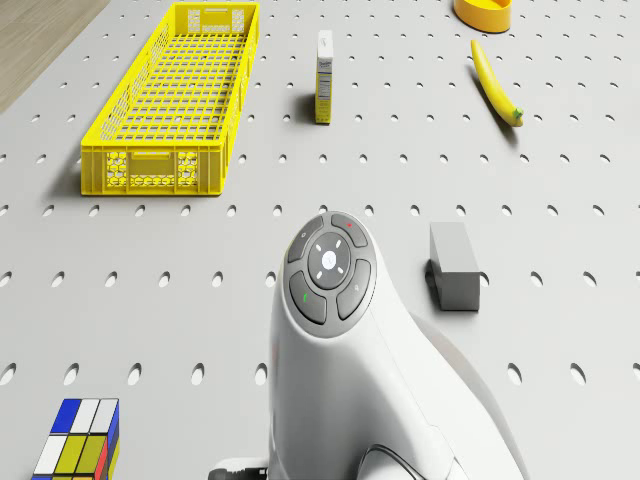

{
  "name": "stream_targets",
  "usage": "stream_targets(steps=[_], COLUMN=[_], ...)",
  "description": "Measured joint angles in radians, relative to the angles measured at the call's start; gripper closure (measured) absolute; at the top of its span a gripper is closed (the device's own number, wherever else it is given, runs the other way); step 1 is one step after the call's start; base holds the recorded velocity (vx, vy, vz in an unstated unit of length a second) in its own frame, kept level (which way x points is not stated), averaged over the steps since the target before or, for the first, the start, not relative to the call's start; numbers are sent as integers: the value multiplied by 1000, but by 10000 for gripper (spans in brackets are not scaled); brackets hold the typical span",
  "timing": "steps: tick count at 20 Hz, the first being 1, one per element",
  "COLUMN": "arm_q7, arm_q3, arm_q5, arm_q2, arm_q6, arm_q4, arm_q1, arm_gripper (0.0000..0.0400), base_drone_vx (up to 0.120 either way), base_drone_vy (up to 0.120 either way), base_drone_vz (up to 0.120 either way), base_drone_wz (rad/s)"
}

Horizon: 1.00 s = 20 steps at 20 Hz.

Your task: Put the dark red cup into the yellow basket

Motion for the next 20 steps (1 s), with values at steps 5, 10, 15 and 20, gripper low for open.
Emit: stream_targets(steps=[5,10,15,20], arm_q7=[-29,-1,19,29], arm_q3=[6,56,94,109], arm_q5=[6,55,94,113], arm_q2=[-3,-5,-13,-25], arm_q6=[0,-18,-24,-18], arm_q4=[-1,-15,-22,-24], arm_q1=[0,-2,-6,-11], arm_gripper=[281,294,299,300], base_drone_vx=[0,0,72,120], base_drone_vy=[0,0,72,120], base_drone_vz=[0,56,120,120], base_drone_wz=[0,0,0,0])
